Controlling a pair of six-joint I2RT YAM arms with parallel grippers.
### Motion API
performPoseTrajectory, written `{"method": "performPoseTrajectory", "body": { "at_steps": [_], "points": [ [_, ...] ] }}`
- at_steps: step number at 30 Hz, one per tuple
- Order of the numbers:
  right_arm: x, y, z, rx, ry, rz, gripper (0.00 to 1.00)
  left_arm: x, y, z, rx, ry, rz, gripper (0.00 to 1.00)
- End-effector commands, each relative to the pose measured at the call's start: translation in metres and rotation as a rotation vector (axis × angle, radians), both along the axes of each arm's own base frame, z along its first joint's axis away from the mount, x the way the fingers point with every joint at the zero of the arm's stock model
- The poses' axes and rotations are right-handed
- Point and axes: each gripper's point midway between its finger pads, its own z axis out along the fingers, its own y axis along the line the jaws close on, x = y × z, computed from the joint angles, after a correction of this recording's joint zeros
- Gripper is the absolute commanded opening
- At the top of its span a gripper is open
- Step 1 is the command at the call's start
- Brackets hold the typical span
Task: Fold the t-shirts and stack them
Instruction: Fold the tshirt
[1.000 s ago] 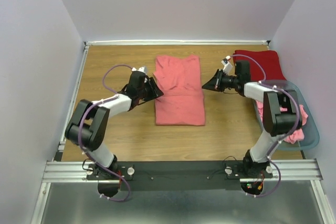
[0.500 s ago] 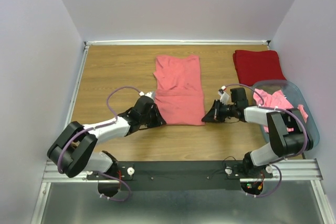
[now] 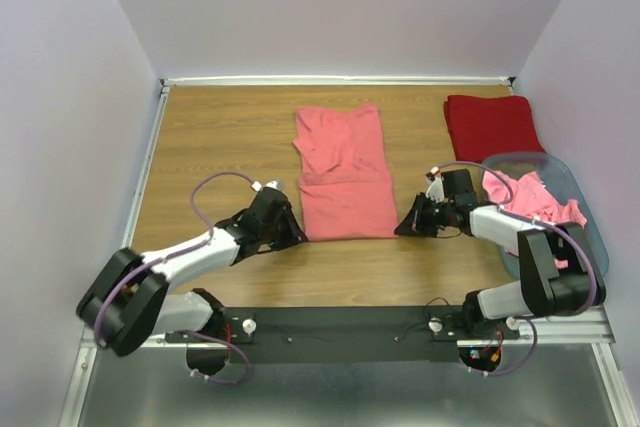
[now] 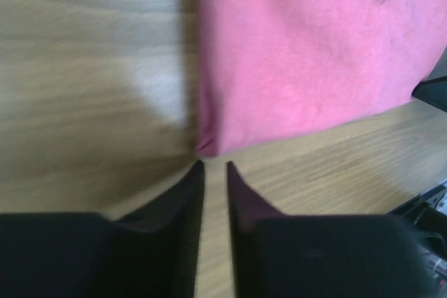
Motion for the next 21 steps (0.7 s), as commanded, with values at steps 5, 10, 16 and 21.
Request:
{"method": "performPoseTrajectory", "body": {
  "at_steps": [5, 10, 16, 21],
  "points": [
    [0.007, -0.025, 0.043, -0.187, -0.04, -0.055, 0.27, 0.011, 0.036, 0.055, 0.096, -0.077, 0.19, 0.66],
    [0.004, -0.043, 0.051, -0.348, -0.026, -0.075, 0.51, 0.014, 0.024, 0.046, 0.138, -0.036, 0.152, 0.77],
    [0.0, -0.051, 0.05, -0.438, -0.008, -0.072, 0.56, 0.023, 0.007, 0.032, 0.206, -0.017, 0.114, 0.58],
    [-0.003, -0.043, 0.046, -0.463, 0.004, -0.043, 0.56, 0.03, -0.003, 0.024, 0.253, -0.015, 0.1, 0.55]
  ]
}}
